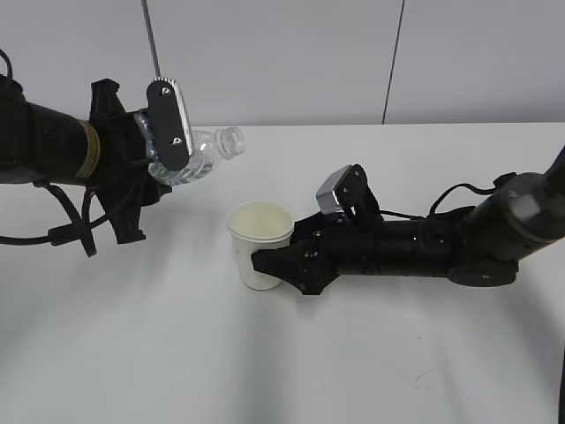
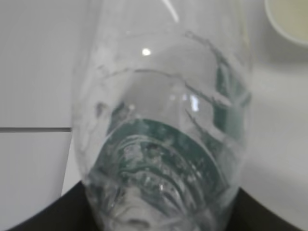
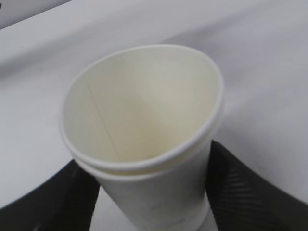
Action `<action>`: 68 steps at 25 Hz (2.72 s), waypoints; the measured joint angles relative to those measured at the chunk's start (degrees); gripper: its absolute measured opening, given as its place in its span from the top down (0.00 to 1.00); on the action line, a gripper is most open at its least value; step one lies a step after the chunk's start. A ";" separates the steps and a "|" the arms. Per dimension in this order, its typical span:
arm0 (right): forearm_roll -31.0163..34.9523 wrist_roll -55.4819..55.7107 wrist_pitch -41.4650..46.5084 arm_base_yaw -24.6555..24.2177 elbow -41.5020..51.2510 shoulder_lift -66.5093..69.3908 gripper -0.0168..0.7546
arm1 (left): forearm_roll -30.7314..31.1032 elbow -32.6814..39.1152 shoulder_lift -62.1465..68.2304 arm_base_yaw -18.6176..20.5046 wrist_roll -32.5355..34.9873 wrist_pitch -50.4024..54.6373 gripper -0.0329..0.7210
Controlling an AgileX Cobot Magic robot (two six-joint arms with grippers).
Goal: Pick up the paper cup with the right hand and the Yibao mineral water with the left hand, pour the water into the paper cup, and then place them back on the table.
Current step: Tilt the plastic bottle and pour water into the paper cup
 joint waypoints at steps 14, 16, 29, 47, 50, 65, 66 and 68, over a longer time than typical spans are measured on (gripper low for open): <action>-0.22 0.48 0.00 0.00 0.00 0.00 0.31 | 9.33 0.00 0.00 -0.05 0.00 1.69 0.49; -0.22 0.60 0.00 0.00 0.00 0.00 0.31 | 10.65 -0.02 0.00 -0.05 0.00 1.88 0.49; -0.92 0.68 0.00 0.00 0.00 0.00 0.31 | 14.57 -0.06 1.66 -0.05 0.00 2.99 0.49; -1.50 0.71 0.00 0.00 0.00 0.00 0.31 | 20.08 -0.06 2.25 -0.05 0.00 5.18 0.49; -1.59 0.71 0.00 0.00 -0.04 0.00 0.31 | 20.99 -0.06 2.25 -0.05 0.00 5.29 0.49; -1.62 0.71 0.00 0.00 -0.04 0.00 0.31 | 21.31 -0.06 2.25 -0.05 0.00 5.92 0.49; -1.62 0.71 -0.09 0.00 -0.04 0.00 0.31 | 21.31 -0.06 2.25 -0.05 0.00 5.92 0.49; -1.62 0.71 -0.10 0.00 -0.04 0.00 0.31 | 21.31 -0.06 2.25 -0.05 0.00 5.92 0.49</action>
